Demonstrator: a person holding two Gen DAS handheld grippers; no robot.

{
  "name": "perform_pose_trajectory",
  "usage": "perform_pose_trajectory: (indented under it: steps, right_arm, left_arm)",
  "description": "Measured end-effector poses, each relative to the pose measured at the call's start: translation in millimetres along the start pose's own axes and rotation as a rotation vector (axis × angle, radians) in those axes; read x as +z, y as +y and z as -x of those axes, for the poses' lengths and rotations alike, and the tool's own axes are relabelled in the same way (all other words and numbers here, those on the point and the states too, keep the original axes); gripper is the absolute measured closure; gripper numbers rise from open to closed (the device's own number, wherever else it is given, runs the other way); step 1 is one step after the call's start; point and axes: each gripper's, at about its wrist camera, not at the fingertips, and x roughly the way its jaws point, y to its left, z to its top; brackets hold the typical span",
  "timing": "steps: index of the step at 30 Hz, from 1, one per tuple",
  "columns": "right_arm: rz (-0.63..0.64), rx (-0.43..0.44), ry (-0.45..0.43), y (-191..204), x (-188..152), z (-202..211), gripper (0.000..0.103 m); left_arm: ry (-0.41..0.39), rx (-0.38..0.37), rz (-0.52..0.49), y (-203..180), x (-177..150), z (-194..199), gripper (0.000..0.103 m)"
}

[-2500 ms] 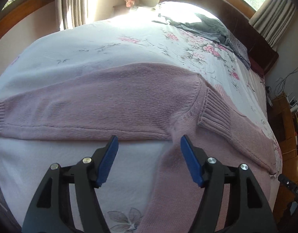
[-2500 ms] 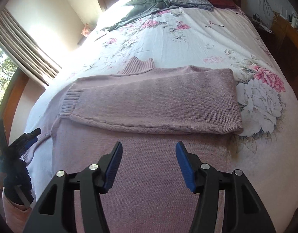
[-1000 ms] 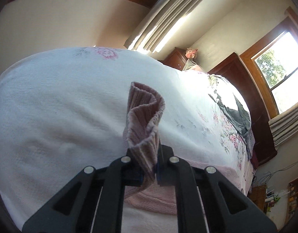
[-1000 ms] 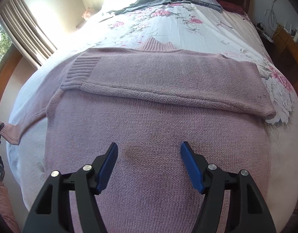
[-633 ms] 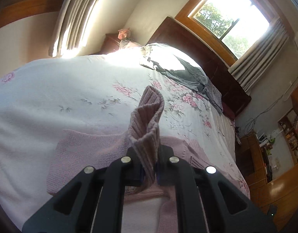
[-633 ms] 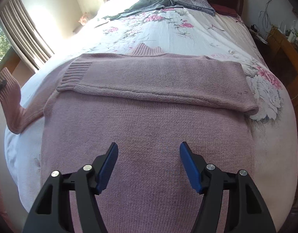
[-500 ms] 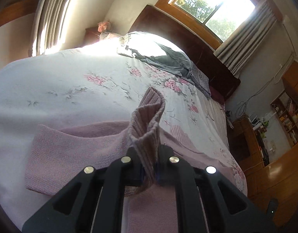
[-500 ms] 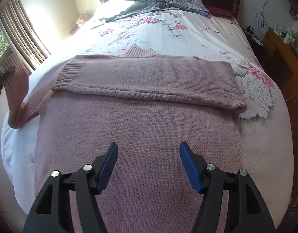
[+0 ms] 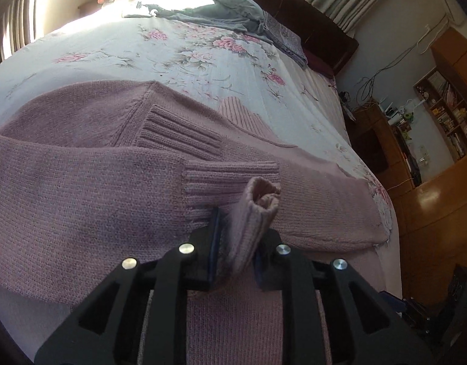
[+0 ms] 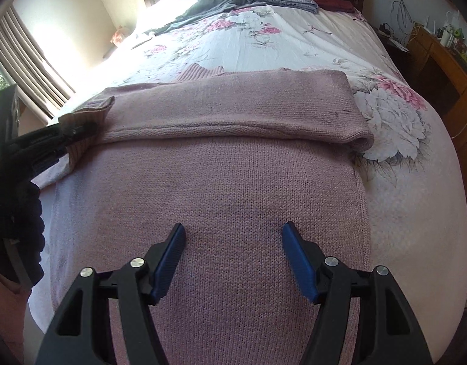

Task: Fold small clothes
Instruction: 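Lay the cuff flat along the folded sleeve and open the left tool, then grasp the ribbed sleeve cuff with the right tool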

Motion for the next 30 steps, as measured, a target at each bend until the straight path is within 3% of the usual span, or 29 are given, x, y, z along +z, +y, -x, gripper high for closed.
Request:
perform_pose_trajectory:
  steps: [4,6,10,12,14,18,21,23,25,30]
  right_arm:
    - [-0.002,0.008,0.009,3.8,9.2,0.6,0.036]
    - [-0.003,0.062,0.004,10.7,18.1,4.6,0.036]
    - [0.023,0.173,0.008,41.4,44.1,7.5,0.036]
    - [0.041,0.247,0.025,62.6,59.5,3.1,0.036]
    - [0.073,0.288,0.048,85.6,74.1,-7.4,0.038]
    - [0.077,0.349,0.151,119.6,93.8,-45.7,0.052]
    - [0.071,0.341,0.220,136.6,99.9,-73.0,0.062]
    - [0.078,0.364,0.244,145.4,100.3,-83.0,0.083]
    - [0.091,0.393,0.240,151.9,100.0,-83.2,0.089]
    - [0.078,0.463,0.148,141.4,111.3,-46.0,0.091]
  left_arm:
    - [-0.019,-0.140,0.012,9.7,-8.8,37.1,0.060]
    - [-0.048,-0.156,0.007,20.6,-14.7,62.7,0.054]
    - [-0.135,-0.043,0.029,61.5,-17.8,102.1,0.051]
    - [-0.142,0.057,0.062,86.8,-17.1,111.1,0.051]
    - [-0.140,0.103,0.124,113.9,-19.4,118.0,0.051]
    - [-0.162,0.128,0.207,150.4,-26.4,141.6,0.051]
    - [-0.161,0.141,0.233,165.5,-34.0,151.3,0.051]
    - [-0.163,0.150,0.245,173.9,-37.8,155.5,0.050]
    - [-0.162,0.153,0.257,179.0,-40.0,156.8,0.050]
    - [-0.174,0.142,0.261,176.4,-39.1,156.3,0.050]
